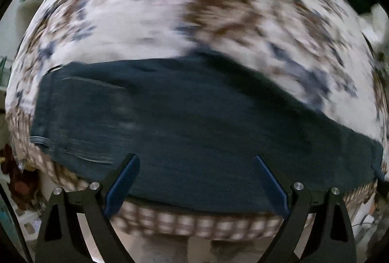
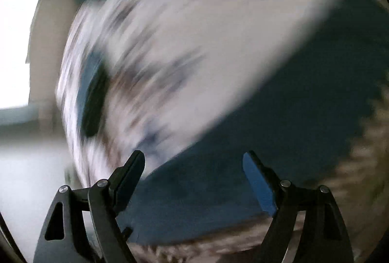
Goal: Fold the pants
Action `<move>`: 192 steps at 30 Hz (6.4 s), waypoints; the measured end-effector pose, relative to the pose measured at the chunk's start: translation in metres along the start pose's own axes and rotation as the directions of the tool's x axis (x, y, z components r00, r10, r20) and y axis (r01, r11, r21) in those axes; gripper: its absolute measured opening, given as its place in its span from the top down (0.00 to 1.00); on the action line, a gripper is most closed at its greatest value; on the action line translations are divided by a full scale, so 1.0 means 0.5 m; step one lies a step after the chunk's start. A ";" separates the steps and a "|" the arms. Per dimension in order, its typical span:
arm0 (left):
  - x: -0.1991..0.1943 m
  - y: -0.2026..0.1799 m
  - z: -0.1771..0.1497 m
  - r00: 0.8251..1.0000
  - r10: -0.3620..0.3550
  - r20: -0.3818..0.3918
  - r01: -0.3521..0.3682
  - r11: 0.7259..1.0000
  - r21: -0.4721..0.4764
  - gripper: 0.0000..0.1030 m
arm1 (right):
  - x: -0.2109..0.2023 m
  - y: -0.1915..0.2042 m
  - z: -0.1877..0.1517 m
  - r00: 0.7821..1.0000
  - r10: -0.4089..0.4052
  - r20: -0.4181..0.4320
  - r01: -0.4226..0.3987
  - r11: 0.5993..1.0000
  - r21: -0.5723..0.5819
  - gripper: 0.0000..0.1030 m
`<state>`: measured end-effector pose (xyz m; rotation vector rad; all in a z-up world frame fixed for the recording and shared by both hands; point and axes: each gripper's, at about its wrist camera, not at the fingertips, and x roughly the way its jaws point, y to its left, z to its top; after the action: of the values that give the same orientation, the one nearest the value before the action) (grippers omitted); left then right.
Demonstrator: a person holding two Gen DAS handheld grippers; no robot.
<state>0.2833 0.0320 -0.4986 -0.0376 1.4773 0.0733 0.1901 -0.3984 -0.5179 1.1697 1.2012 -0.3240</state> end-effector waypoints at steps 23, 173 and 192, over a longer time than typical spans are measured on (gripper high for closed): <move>0.217 -0.491 -0.016 0.999 0.047 0.015 -0.049 0.979 0.198 0.00 | 0.034 -0.407 0.285 0.856 0.486 0.176 -0.511 0.846 0.150 0.34; -0.068 -0.073 -0.125 0.858 0.420 0.295 -0.450 0.893 0.036 0.05 | 0.218 0.121 -0.097 0.906 -0.076 -0.417 -0.145 0.869 -0.473 0.23; 0.006 0.018 0.025 0.989 0.028 0.146 -0.007 0.990 -0.144 0.05 | 0.089 0.002 0.035 0.916 -0.202 -0.348 0.022 0.888 -0.459 0.76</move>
<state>0.2953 0.0417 -0.5005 -0.1332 1.3227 0.1927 0.2181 -0.3962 -0.5566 0.7738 1.5959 0.1109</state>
